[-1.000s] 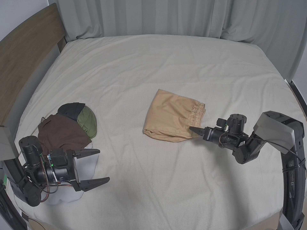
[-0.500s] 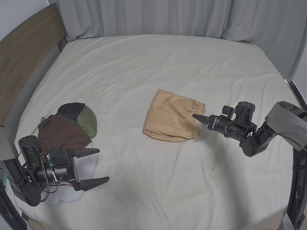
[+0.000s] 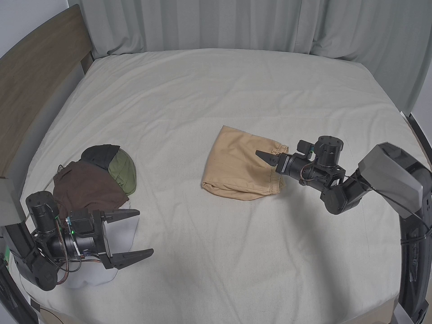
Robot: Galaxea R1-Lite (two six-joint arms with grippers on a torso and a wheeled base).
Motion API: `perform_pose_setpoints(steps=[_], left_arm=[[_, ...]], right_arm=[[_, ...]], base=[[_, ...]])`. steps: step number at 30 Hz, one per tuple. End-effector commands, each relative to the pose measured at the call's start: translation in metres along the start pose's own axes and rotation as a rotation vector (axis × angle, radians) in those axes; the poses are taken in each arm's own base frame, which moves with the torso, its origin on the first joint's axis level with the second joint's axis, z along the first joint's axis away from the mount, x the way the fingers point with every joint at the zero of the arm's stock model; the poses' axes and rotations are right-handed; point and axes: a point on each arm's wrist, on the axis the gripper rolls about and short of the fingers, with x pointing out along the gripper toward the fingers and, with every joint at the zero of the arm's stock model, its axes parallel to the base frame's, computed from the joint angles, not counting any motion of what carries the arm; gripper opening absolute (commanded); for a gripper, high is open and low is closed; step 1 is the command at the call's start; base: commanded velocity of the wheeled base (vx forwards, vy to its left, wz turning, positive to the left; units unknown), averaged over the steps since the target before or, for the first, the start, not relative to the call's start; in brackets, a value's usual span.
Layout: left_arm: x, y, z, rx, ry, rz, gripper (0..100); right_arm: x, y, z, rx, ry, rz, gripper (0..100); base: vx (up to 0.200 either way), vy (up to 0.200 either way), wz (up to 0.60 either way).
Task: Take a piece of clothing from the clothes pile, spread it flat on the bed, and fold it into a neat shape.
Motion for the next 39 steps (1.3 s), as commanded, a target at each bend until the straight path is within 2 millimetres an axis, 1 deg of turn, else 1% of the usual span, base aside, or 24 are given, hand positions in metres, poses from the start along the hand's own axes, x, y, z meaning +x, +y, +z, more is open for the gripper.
perform_pose_setpoints(steps=[1,5,8,18,23,25,27,29,30,31,32,34,35,36,37,38,39], left_arm=[[0.000,0.001,-0.001,-0.006,0.003,0.002,100],[-0.001,0.001,-0.002,-0.006,0.004,0.003,100],[0.000,0.001,-0.002,-0.008,0.004,0.003,100],[-0.001,0.001,-0.002,-0.007,0.004,0.003,100],[-0.001,0.001,0.000,0.000,0.000,0.003,100],[-0.001,0.001,0.000,0.002,-0.001,0.003,100],[-0.001,0.000,0.000,0.002,-0.001,0.003,100],[-0.001,0.000,0.001,0.004,-0.002,0.002,100],[-0.001,-0.001,0.002,0.009,-0.005,0.001,100],[-0.001,-0.001,0.003,0.011,-0.006,0.001,100],[-0.002,-0.004,0.007,0.025,-0.014,-0.005,100],[0.000,-0.007,0.010,0.037,-0.021,-0.017,100],[0.001,-0.008,0.012,0.044,-0.025,-0.024,100],[0.001,-0.010,0.014,0.050,-0.029,-0.030,100],[0.001,-0.011,0.014,0.050,-0.030,-0.033,100],[0.001,-0.012,0.016,0.056,-0.033,-0.036,100],[0.001,-0.012,0.016,0.056,-0.033,-0.036,100]], right_arm=[[0.016,-0.023,-0.030,0.020,0.042,-0.032,100],[0.018,-0.025,-0.038,0.027,0.059,-0.036,100],[0.020,-0.030,-0.048,0.035,0.078,-0.045,100],[0.020,-0.032,-0.049,0.035,0.078,-0.046,100],[0.018,-0.031,-0.046,0.033,0.067,-0.045,100],[0.016,-0.028,-0.039,0.029,0.049,-0.047,100],[0.010,-0.019,-0.016,0.006,-0.005,-0.049,100],[-0.003,-0.012,0.002,-0.037,-0.039,-0.051,100],[-0.012,-0.008,0.013,-0.086,-0.057,-0.054,100],[-0.013,-0.007,0.015,-0.093,-0.060,-0.055,100],[-0.027,-0.005,0.031,-0.181,-0.081,-0.070,100],[-0.046,0.000,0.047,-0.254,-0.104,-0.088,100],[-0.054,0.005,0.053,-0.271,-0.109,-0.090,100],[-0.066,0.014,0.062,-0.280,-0.123,-0.090,100],[-0.070,0.016,0.064,-0.281,-0.126,-0.090,100],[-0.087,0.030,0.077,-0.295,-0.153,-0.079,100],[-0.087,0.030,0.077,-0.295,-0.153,-0.079,100]], base=[[0.000,0.000,0.00],[0.000,0.000,0.00],[0.000,0.000,0.00],[0.000,0.000,0.00],[0.000,0.000,0.00],[0.000,0.000,0.00],[0.000,0.000,0.00],[0.000,0.000,0.00],[0.000,0.000,0.00],[0.000,0.000,0.00],[0.000,0.000,0.00],[0.000,0.000,0.00],[0.000,0.000,0.00],[0.000,0.000,0.00],[0.000,0.000,0.00],[0.000,0.000,0.00],[0.000,0.000,0.00]])
